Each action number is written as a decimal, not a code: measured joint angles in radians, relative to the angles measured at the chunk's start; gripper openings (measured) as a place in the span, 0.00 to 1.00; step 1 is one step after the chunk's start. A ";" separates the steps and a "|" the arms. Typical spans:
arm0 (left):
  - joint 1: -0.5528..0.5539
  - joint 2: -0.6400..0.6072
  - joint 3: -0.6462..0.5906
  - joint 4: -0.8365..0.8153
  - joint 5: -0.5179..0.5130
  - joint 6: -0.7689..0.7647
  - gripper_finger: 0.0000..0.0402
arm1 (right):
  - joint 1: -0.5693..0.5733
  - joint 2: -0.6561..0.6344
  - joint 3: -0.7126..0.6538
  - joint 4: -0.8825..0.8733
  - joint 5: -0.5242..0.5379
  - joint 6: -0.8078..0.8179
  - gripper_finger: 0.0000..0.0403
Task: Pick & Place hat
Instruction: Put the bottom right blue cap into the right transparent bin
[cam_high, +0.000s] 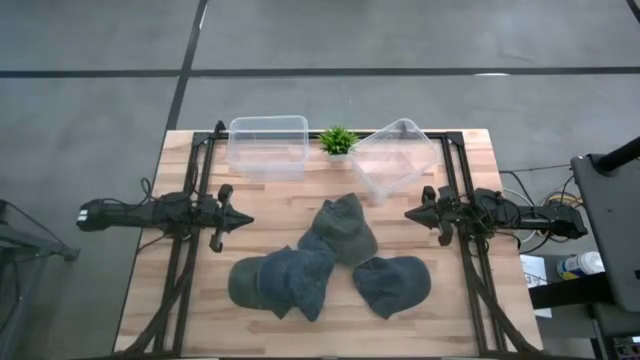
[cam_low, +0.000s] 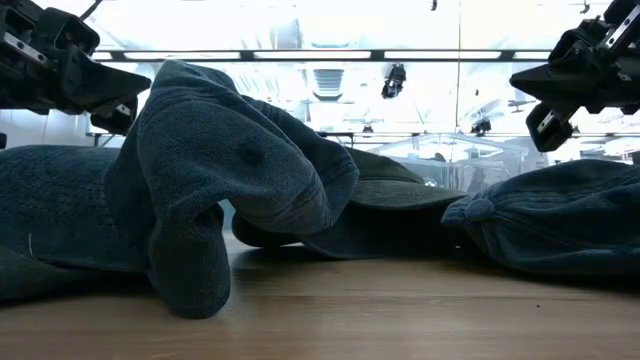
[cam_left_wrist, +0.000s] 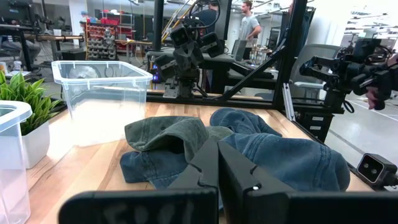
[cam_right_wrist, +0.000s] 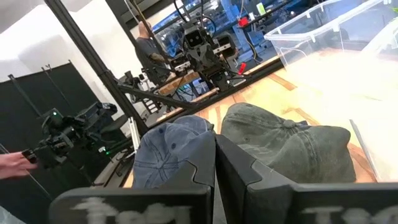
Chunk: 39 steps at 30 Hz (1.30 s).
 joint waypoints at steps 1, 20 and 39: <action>0.000 0.000 0.000 0.000 0.000 0.000 0.00 | 0.000 -0.003 0.000 0.000 0.000 0.019 0.02; 0.000 0.000 0.000 0.024 -0.004 -0.003 0.00 | 0.001 0.005 0.000 -0.001 0.085 0.702 0.02; 0.000 0.002 0.000 0.033 0.010 -0.711 0.00 | 0.000 0.005 0.000 -0.002 0.186 0.616 0.02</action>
